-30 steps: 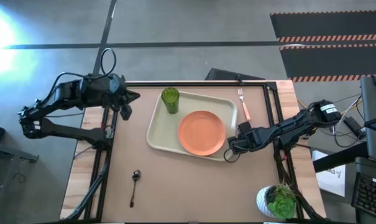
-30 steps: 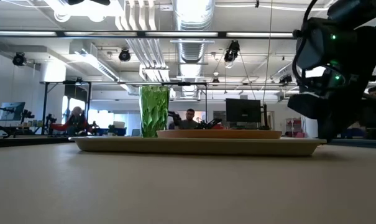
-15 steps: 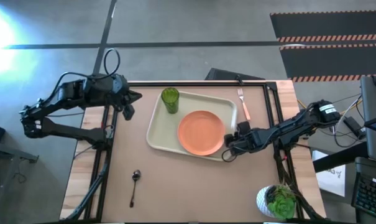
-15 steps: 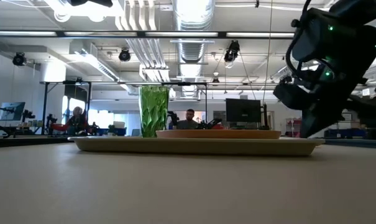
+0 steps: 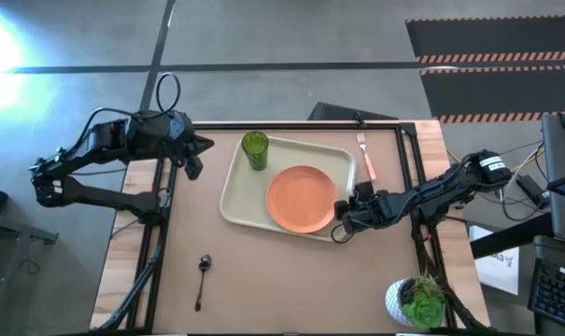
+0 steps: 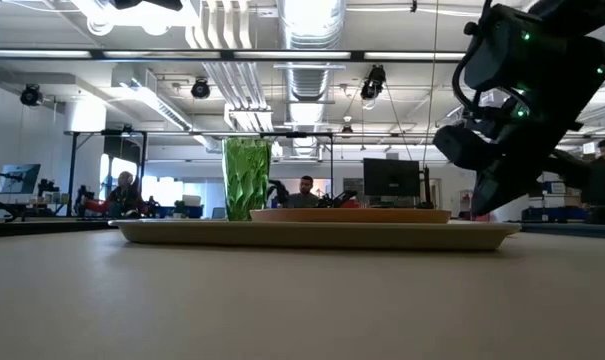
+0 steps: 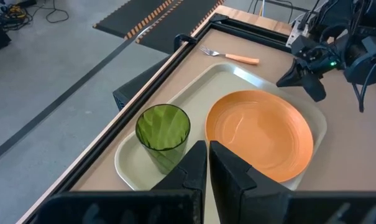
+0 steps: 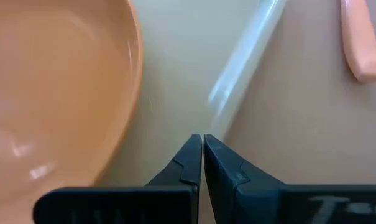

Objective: Pick and place plate/cup/fork/spoon on tray
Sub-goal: Adjust the orange plate in the light brown serving tray

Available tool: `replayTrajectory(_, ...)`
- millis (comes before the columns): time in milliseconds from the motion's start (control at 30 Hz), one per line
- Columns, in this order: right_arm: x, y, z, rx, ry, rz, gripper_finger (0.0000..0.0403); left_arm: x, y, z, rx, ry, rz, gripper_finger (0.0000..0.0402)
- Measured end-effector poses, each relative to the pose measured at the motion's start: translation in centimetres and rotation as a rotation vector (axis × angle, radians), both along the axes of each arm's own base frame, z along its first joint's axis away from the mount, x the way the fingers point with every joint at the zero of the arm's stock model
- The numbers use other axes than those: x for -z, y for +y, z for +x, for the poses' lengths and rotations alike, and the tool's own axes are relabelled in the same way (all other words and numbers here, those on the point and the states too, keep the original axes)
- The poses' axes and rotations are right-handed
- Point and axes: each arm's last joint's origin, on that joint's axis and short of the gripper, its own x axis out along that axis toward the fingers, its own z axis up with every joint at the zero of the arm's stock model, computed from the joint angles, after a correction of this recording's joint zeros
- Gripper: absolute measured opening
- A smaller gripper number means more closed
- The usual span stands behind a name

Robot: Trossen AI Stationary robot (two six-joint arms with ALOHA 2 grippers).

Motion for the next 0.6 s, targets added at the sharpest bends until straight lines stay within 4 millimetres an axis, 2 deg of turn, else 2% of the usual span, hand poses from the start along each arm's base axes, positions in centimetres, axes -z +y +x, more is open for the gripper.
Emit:
replayTrajectory(167,-1.6,0.0,-1.0,0.038,0.214,0.054,0.0008,0.0,0.0,0.0,0.0,-0.001,0.0,0.0)
replayTrajectory(333,-2.2,0.1,-0.8,0.081,0.206,0.063,0.0008,0.0,0.0,-0.1,0.0,-0.001,0.001,0.0)
replayTrajectory(500,-0.5,0.2,-0.5,0.124,0.245,0.053,0.0008,0.0,0.0,-0.1,0.001,-0.001,0.001,0.0)
replayTrajectory(600,0.9,0.4,0.3,0.122,0.249,0.069,0.0008,-0.1,0.0,-0.1,0.001,-0.004,0.002,0.0)
